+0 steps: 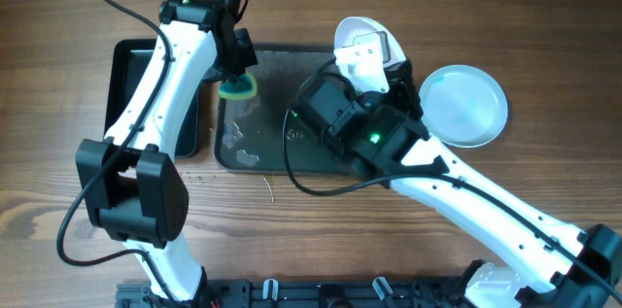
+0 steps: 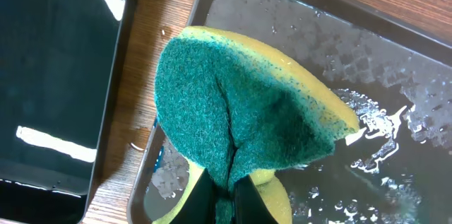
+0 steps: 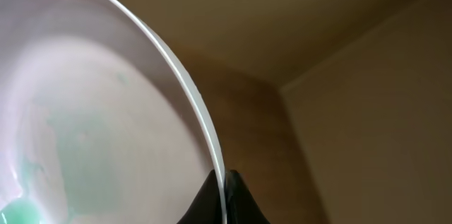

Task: Clean dirty plates on tray and stack at the side
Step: 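Lift the scrubbed plate with right gripper, raise left arm with sponge, then carry the plate right and stack it on the plate pile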

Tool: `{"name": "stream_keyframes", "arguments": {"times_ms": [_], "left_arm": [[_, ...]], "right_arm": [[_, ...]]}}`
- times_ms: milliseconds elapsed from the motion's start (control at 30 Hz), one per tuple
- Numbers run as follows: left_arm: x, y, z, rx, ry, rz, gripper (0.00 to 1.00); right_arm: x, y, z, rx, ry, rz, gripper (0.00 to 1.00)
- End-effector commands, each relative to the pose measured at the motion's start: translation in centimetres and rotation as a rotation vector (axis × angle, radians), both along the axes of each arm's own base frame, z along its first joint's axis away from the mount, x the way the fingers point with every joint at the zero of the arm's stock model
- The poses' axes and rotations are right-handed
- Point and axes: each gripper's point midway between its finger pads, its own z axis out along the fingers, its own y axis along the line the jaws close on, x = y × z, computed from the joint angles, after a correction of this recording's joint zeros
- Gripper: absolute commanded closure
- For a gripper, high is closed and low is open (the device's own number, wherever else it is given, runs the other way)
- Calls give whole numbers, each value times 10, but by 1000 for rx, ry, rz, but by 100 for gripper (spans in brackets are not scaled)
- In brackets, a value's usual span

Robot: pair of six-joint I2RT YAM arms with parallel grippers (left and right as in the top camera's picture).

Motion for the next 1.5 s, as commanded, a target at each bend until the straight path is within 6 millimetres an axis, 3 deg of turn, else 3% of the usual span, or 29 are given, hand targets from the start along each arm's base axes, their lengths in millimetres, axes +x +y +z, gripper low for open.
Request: {"name": "stream_keyframes", "arguments": {"times_ms": [0,333,500,567,733,767,833,933,1000,1100,1233,1367,1467], "left_arm": [[2,-6,7,-11,-18,-34,96],[2,-6,7,-11,-18,-34,96],[2,-6,7,-11,-18,-34,96],[2,-6,7,-10,-17,-34,96],[1,-6,7,-10,-17,-34,96],[1,-6,7,-10,-17,-34,96],[0,-6,6,-9,-12,-34,96],[-1,-6,6,-8,-7,-34,96],[-1,-6,6,-8,-7,-35,96],[-1,-6,6,-8,-7,-34,96],[-1,-6,6,-8,-7,-34,96],[-1,-6,6,-9,-7,-34,96],[-1,-6,6,-9,-7,-35,96]], "right_arm": [[-8,-10,34,-91,-137,-55,96],[-5,-5,35,-87,-131,-39,96],[-1,3,20,-29,-68,4,96],[2,8,5,27,5,42,96],[8,23,-66,279,352,154,96],[7,26,-89,381,468,173,96],[7,29,-112,571,603,176,96],[11,25,-119,795,682,164,96],[19,12,-119,934,700,145,96],[30,-26,-118,1074,691,60,96],[34,-100,-121,1176,629,-132,96],[27,-181,-130,1190,538,-362,96],[19,-223,-139,1163,497,-490,96]]}}
